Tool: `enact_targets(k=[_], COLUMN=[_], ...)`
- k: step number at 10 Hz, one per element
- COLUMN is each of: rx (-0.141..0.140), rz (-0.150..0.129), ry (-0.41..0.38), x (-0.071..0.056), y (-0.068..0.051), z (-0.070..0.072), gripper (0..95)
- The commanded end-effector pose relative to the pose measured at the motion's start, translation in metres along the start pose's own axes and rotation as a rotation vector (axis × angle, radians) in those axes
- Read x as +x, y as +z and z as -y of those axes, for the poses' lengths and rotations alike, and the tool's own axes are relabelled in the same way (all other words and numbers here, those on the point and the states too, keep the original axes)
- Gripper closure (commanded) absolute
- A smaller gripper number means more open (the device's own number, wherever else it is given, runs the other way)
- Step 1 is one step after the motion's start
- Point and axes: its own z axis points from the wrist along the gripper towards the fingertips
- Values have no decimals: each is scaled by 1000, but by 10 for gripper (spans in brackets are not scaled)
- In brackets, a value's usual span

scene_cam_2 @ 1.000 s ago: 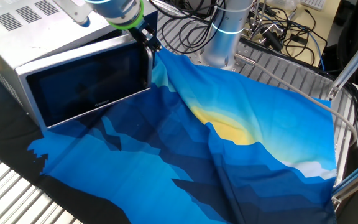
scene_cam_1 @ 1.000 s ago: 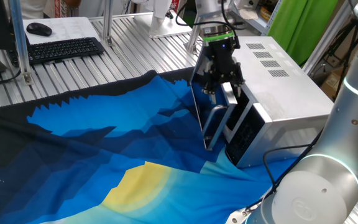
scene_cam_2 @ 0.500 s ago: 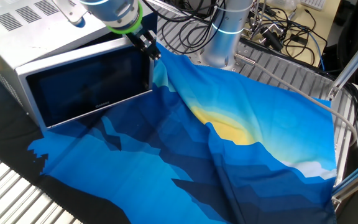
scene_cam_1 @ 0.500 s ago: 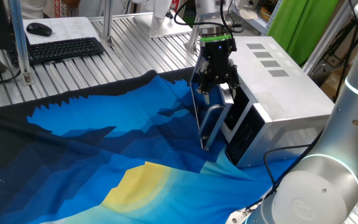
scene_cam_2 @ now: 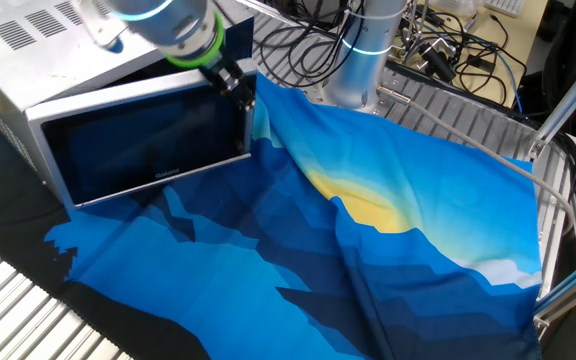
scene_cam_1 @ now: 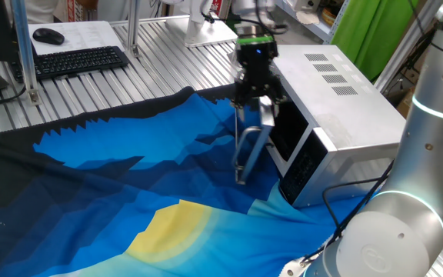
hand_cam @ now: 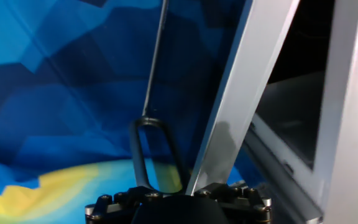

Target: Open the microwave door

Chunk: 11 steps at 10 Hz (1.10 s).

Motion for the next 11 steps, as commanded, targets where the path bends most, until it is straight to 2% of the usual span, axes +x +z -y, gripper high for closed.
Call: enact_targets(k=[1,3,5,6,9,11], rx=[-6,-9,-5,-5,-7,-40], rz=[1,-1,-6,-6,-15,-35], ry=[5,13,35,37,49,41], x=[3,7,19,22,45,53], y=[1,1,1,1,4,7], z=[1,1,-1,-1,-3,5], gripper=[0,0,0,190,190,190])
